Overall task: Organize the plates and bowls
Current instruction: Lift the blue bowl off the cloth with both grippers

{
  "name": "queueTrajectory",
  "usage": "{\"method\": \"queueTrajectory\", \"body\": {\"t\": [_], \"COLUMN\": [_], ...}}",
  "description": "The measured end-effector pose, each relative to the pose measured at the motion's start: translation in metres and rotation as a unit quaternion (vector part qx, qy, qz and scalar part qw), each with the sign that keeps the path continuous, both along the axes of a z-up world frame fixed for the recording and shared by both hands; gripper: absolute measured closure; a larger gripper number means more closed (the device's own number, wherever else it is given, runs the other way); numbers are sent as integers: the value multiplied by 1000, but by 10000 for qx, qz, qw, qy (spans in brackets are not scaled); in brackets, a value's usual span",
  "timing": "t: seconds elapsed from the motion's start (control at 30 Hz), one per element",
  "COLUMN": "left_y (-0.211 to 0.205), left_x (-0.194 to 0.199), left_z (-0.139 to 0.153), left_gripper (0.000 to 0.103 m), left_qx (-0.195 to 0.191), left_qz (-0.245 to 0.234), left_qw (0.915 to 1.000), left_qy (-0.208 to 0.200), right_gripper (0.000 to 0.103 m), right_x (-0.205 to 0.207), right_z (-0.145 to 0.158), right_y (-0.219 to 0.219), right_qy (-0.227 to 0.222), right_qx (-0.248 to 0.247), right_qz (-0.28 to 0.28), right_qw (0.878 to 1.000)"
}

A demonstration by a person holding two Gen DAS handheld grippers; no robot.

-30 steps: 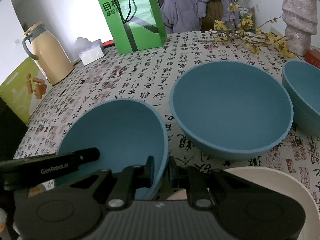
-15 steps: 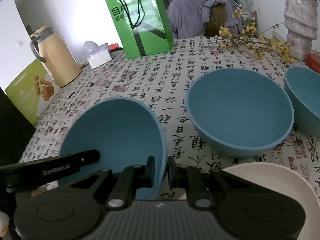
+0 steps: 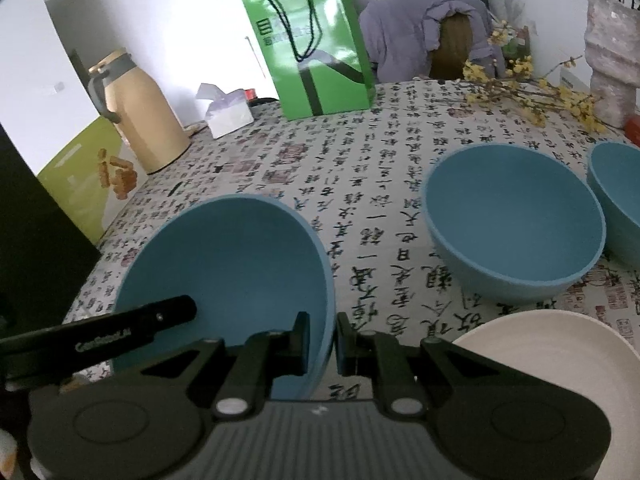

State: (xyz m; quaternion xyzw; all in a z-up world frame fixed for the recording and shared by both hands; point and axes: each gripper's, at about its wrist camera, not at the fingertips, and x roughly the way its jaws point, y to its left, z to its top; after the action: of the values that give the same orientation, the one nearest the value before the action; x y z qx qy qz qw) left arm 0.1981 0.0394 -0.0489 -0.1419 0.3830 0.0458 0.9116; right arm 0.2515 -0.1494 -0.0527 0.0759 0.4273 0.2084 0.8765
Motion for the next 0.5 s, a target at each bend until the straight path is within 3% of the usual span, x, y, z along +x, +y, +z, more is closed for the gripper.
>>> {"method": "queueTrajectory", "body": {"t": [0.5], "left_y": [50], "left_x": [-36], "left_z": [11], "left_gripper": [87], "left_qx": [-109], "left_qz": [424], "left_qw": [9990], "left_qy": [-106], "right_gripper": [90], "right_x": [-17], "right_z": [9], "right_y": [48], "right_qy": [16], "right_qx": [114], "right_qz": [398], "right_qw": [9991]}}
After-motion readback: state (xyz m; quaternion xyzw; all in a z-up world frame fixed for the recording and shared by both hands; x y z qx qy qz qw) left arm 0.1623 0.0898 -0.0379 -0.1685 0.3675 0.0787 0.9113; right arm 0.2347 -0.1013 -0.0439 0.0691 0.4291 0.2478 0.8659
